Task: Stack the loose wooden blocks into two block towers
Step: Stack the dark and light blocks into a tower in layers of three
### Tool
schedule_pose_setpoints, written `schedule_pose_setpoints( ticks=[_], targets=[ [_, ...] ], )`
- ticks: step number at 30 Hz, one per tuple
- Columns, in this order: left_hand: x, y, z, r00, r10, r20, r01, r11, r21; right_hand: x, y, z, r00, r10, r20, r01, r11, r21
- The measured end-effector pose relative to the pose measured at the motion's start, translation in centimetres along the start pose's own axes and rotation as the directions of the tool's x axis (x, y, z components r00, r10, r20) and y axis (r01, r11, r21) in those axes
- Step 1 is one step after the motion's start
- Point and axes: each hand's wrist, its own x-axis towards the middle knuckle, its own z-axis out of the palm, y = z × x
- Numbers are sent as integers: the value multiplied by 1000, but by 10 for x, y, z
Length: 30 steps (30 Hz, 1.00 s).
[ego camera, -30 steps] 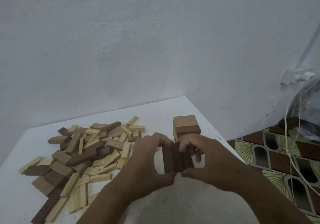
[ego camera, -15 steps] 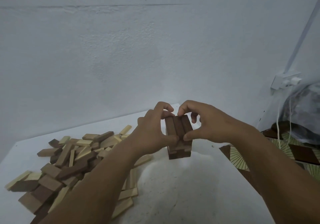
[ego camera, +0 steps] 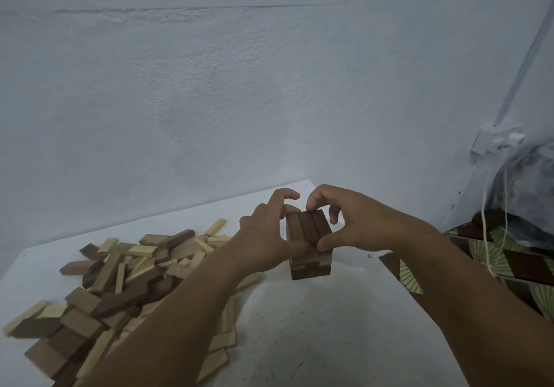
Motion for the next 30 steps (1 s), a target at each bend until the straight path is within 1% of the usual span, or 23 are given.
schedule_pose_setpoints(
  ticks=[4,8,10,13,15,17,19,21,24,26,28,30],
  targets=[
    [0,-3,-1,1000,8,6,-8,1000,29,0,-1,0,1000,-6,10,6,1000,-20],
    [-7,-1,-9,999,44,5,-44,997,69,-6,-7,-5,999,45,18,-43,997,-69],
    [-17,-1,-19,998,62,-16,-60,993,97,-11,-15,-6,999,49,-1,-49,996,-80],
    [-40,-11,-37,996,58,-73,-49,992,117,-16,-32,4,995,-22,-97,13,996,-93],
    [-57,-23,-49,991,38,-126,-25,994,103,-18,-46,19,982,-107,-157,95,992,-82],
    [-76,-35,-61,983,11,-184,4,997,82,-19,-62,38,964,-200,-174,198,980,-32],
    [-96,-45,-71,970,-23,-244,47,995,90,-18,-78,60,951,-257,-173,250,966,-62],
    [-117,-57,-81,957,-24,-288,61,991,118,-13,-90,86,944,-297,-145,286,954,-96],
    [-144,-82,-90,960,-22,-279,96,962,257,-1,-93,128,948,-318,-24,318,948,-20],
    [-157,-102,-93,956,-39,-292,137,937,321,6,-89,152,954,-301,12,301,953,-27],
    [-164,-117,-91,946,-87,-312,204,907,367,11,-87,167,958,-286,8,286,957,-41],
    [-169,-128,-87,935,-138,-327,264,886,381,18,-89,178,951,-308,-17,306,949,-71]
  ],
)
